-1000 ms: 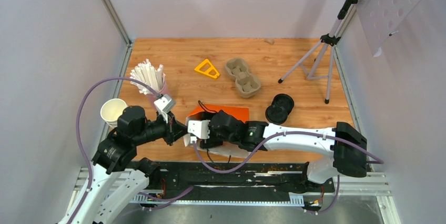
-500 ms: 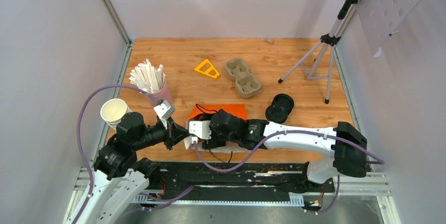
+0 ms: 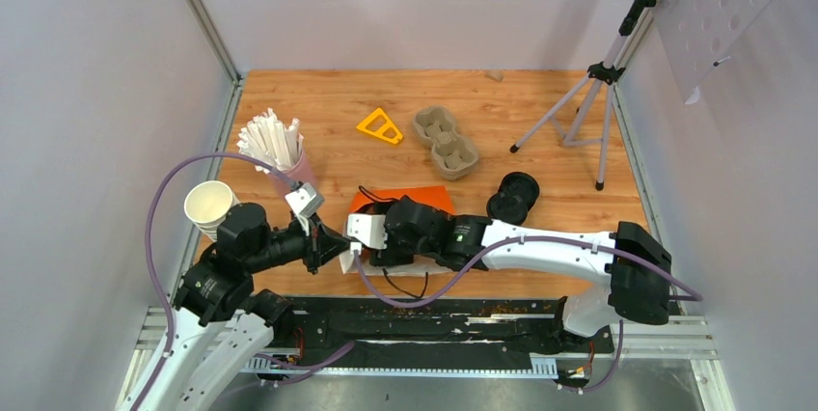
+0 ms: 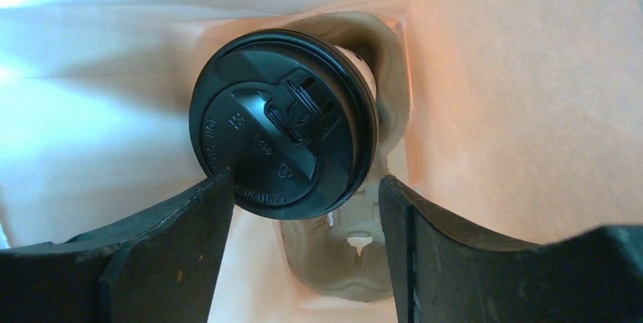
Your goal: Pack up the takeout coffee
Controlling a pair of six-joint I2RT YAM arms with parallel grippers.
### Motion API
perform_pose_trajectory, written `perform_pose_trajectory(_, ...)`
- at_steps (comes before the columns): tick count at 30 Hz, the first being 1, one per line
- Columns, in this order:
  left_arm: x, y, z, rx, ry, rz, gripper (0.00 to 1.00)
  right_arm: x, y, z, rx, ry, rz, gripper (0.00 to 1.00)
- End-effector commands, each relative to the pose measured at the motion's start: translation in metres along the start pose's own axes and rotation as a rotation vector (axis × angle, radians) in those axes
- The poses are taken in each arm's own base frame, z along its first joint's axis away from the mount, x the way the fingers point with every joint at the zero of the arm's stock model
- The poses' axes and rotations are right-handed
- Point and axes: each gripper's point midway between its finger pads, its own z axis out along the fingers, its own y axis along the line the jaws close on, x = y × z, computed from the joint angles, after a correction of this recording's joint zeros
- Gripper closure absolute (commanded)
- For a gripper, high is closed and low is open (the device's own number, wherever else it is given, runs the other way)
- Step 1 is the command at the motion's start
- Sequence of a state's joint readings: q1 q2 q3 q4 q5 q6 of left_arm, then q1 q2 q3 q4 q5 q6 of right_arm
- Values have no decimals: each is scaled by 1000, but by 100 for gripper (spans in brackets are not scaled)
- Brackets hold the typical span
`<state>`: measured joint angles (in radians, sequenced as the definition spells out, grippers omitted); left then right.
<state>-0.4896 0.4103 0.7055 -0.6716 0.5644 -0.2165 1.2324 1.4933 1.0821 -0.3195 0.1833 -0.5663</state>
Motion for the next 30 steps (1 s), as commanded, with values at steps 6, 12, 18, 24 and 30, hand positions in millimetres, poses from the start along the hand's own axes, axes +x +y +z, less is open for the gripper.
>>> perform_pose_trajectory(6,-6,3,0,-18,5,20,100,-38,-9,-3,-4,-148,109,46)
perform_pose_trajectory(12,-8,6,1,-40,23,5,100,-44,-5,4,-23,-180,128,55)
perform_pose_trajectory(18,-11,10,1,-61,36,-4,100,-44,-9,10,8,-187,133,57)
perform_pose_trajectory(24,-13,12,3,-74,37,-14,100,-43,-14,7,30,-176,147,54)
perform_pose_trajectory(30,-12,13,3,-75,40,-17,100,-28,-20,-6,87,-134,175,44)
